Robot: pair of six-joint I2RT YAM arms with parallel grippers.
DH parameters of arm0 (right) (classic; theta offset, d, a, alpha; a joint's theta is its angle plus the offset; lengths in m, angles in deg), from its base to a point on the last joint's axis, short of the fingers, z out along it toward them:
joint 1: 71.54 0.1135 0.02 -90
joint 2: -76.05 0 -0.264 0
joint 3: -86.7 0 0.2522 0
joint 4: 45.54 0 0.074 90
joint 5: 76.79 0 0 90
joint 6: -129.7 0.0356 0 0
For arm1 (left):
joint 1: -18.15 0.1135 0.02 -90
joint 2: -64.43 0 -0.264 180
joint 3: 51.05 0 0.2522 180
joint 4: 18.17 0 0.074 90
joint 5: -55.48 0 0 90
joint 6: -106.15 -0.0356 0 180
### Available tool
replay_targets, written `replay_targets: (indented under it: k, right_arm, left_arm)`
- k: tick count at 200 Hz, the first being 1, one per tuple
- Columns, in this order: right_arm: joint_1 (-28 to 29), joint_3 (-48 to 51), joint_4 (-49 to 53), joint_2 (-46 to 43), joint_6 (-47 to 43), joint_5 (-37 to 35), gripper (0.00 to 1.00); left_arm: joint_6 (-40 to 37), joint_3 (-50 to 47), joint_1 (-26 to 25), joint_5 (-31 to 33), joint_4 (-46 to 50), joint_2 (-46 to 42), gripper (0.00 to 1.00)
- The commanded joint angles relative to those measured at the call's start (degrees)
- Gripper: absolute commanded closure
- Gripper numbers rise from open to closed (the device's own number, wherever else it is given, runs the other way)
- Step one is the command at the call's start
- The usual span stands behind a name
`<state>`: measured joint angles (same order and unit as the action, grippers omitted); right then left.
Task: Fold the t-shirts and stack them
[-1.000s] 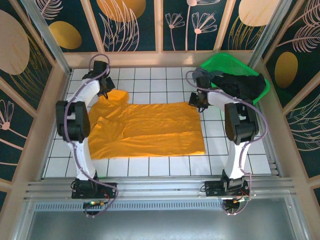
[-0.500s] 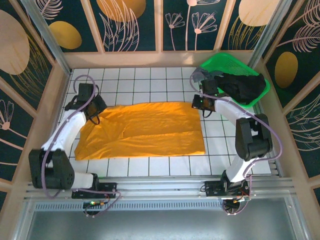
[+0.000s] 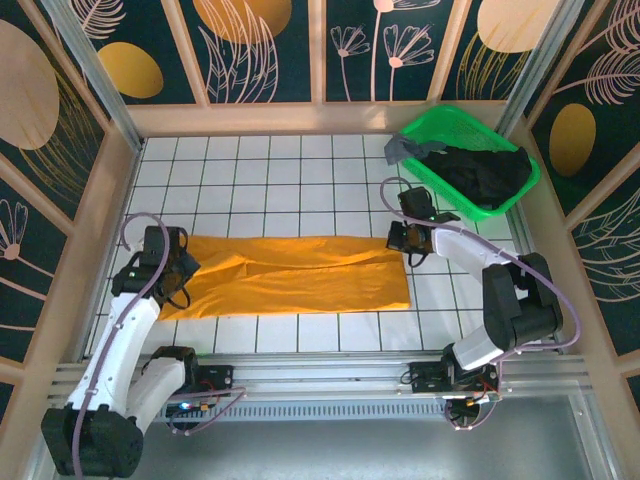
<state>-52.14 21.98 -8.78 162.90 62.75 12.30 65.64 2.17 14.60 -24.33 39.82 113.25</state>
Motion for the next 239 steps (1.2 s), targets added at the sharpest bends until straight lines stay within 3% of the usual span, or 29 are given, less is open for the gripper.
replay_targets:
  k: [1, 89, 158, 189, 211, 239]
  right_arm:
    - [0.2, 1.8, 2.5, -2.1, 1.1, -3.8, 1.0]
    - [0.8, 3.8, 3.1, -3.0, 1.1, -4.2, 1.0]
    - [1.2, 7.4, 3.9, -13.3, 6.4, -4.5, 0.67]
    - [1.2, 5.7, 3.3, -10.3, 8.3, -2.6, 0.68]
    - [1.1, 3.9, 2.2, -7.5, 9.9, -0.5, 0.74]
    - [1.6, 1.6, 1.0, -3.2, 11.5, 2.4, 0.82]
  left_arm:
    - [5.2, -2.7, -0.1, 2.8, 3.8, -1.9, 1.0]
    - [10.0, -2.1, -0.1, 8.2, 8.7, -1.4, 1.0]
    - [13.6, -2.8, -0.1, 9.3, 10.2, -1.1, 1.0]
    - [13.5, -2.8, -0.1, 8.2, 9.0, 0.1, 0.87]
    - [14.0, -1.0, 0.0, 8.9, 9.6, 0.7, 0.62]
    - [13.2, 3.9, -0.1, 9.2, 7.5, 3.5, 0.59]
